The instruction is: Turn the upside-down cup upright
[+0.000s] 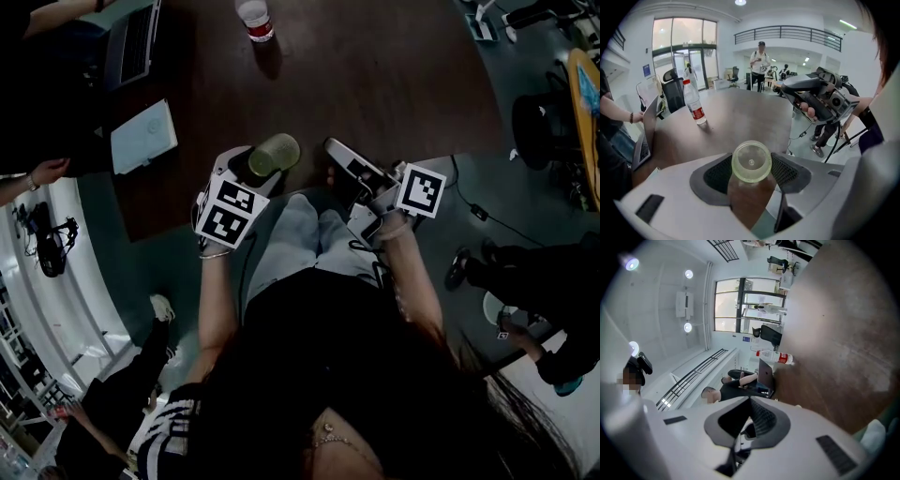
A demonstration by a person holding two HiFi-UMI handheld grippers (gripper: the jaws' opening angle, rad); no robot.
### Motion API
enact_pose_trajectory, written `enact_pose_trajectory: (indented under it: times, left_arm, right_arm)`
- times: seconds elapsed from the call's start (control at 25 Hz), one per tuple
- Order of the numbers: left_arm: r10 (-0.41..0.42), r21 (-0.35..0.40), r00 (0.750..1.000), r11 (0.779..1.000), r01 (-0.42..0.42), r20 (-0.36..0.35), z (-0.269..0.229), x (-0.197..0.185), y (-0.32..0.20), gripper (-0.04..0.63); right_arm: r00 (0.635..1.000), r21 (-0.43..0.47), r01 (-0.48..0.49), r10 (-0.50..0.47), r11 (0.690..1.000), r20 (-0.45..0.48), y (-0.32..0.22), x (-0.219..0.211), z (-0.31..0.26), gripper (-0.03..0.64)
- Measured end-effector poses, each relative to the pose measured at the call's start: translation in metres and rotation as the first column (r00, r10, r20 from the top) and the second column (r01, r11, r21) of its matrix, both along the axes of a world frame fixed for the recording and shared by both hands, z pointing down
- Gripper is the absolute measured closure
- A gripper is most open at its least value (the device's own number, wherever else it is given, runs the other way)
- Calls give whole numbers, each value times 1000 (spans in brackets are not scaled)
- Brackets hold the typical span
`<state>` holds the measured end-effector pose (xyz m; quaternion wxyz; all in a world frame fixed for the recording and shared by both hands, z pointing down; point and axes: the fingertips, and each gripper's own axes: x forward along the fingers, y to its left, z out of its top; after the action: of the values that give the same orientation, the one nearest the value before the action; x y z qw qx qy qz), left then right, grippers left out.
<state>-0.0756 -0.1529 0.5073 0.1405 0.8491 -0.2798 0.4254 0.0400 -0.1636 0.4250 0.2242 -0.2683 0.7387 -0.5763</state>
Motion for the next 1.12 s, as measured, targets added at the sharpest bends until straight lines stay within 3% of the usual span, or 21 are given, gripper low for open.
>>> enact_pose_trajectory:
  times: [0.28,0.56,0.8,1.12]
  left_arm:
    - [90,-28,989,996,-87,119,16,13,7,324]
    - [215,-73,945,976,-203,248,37,26,19,324]
    - [266,-109,923,963,-245,279,48,31,23,324]
    - [269,-119,930,962,-246,252,50,38,15,324]
  right_arm:
    - [1000,-12,2,-2,1000,6,1,0,4,595]
    - [1000,-16,13,-13,1000,21,2,-1,5,595]
    - [1000,-25,9,-8,1000,24,2,0,8,595]
    - [1000,-27,1,0,1000,29,2,1,7,595]
